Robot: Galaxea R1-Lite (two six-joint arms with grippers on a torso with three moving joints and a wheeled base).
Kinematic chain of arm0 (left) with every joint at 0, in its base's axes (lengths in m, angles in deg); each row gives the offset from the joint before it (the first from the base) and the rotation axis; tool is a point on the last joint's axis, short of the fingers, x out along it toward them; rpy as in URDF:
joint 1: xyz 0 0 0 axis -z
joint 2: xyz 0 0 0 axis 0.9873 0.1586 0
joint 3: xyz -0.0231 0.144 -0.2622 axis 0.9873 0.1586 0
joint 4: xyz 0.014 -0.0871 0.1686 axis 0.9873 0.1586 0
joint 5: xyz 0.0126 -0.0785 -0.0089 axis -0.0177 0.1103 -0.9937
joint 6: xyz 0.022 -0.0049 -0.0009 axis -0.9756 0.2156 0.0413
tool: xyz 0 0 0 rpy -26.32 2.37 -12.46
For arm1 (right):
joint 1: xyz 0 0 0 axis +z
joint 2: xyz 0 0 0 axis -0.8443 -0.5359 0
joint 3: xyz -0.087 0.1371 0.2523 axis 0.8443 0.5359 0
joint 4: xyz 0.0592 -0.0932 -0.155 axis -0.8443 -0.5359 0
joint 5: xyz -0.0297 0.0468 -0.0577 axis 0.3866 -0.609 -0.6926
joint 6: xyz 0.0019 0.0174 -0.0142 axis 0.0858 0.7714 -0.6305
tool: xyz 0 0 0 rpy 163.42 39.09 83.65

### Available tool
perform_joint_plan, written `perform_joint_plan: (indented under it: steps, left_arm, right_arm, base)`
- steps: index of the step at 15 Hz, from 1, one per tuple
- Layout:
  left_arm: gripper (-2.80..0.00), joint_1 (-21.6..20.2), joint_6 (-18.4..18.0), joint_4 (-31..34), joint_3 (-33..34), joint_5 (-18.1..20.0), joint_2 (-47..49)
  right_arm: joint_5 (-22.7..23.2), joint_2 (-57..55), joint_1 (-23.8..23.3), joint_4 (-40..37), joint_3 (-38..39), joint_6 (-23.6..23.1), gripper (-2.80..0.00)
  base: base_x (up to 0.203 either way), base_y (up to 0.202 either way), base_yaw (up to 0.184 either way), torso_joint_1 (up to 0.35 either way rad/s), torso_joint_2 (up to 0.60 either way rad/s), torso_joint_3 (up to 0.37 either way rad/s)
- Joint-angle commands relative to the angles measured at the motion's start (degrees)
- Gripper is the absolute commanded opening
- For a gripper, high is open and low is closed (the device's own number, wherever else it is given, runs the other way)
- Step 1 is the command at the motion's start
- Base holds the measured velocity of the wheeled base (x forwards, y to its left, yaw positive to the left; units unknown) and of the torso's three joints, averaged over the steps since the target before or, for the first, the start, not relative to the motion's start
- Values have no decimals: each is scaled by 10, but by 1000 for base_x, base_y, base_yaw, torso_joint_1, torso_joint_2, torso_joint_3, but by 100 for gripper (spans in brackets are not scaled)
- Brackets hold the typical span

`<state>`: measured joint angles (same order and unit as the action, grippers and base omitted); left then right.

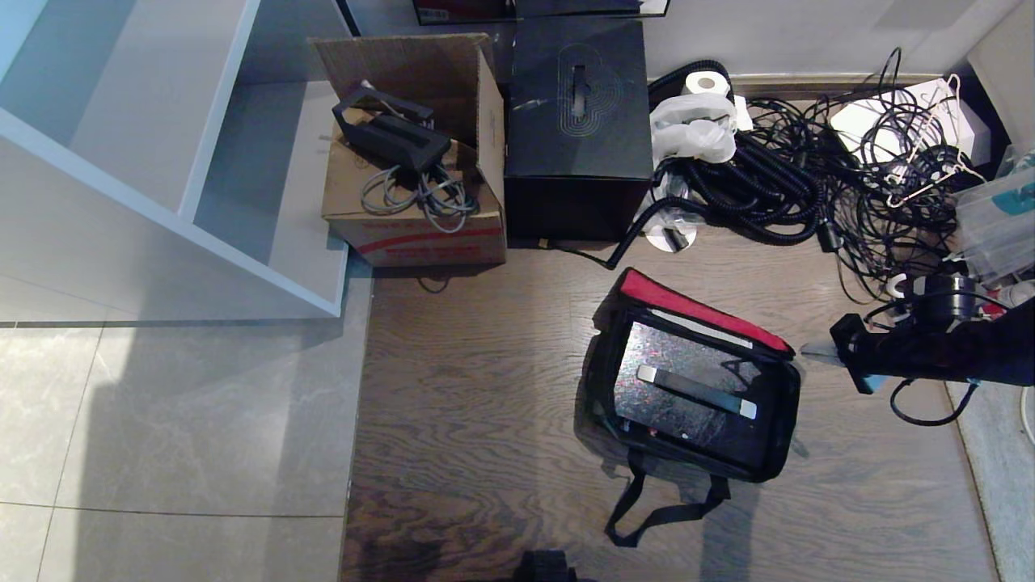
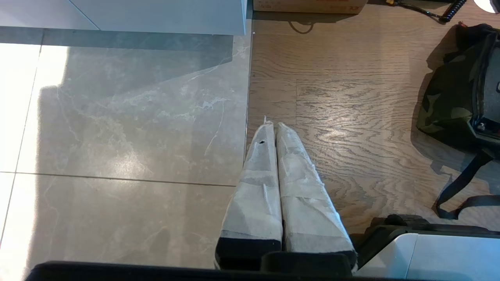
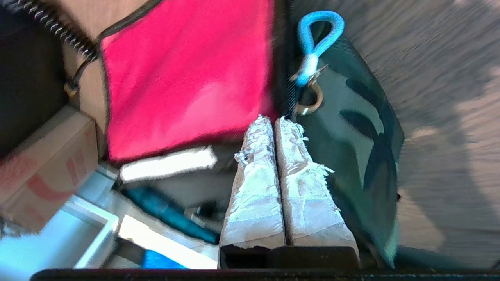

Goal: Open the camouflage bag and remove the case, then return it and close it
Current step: Close the top of the storage box

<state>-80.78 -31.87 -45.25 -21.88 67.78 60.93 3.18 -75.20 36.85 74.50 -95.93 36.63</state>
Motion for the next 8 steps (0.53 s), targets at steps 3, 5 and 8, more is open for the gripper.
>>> perform_joint_plan:
  steps: [3,5,8]
  left_arm:
    - [-280,0,0,0,0,0,0]
    - [-280,0,0,0,0,0,0]
    - [-280,0,0,0,0,0,0]
  right_arm:
    - [-3,-88,-4,5,-99,115,-280]
    - [13,-94,-13,3,-133,140,-280]
    - [48,-109,-21,6,-151,141,-280]
  base:
    - [0,0,0,0,0,0]
    - [0,0,0,0,0,0]
    - [0,0,0,0,0,0]
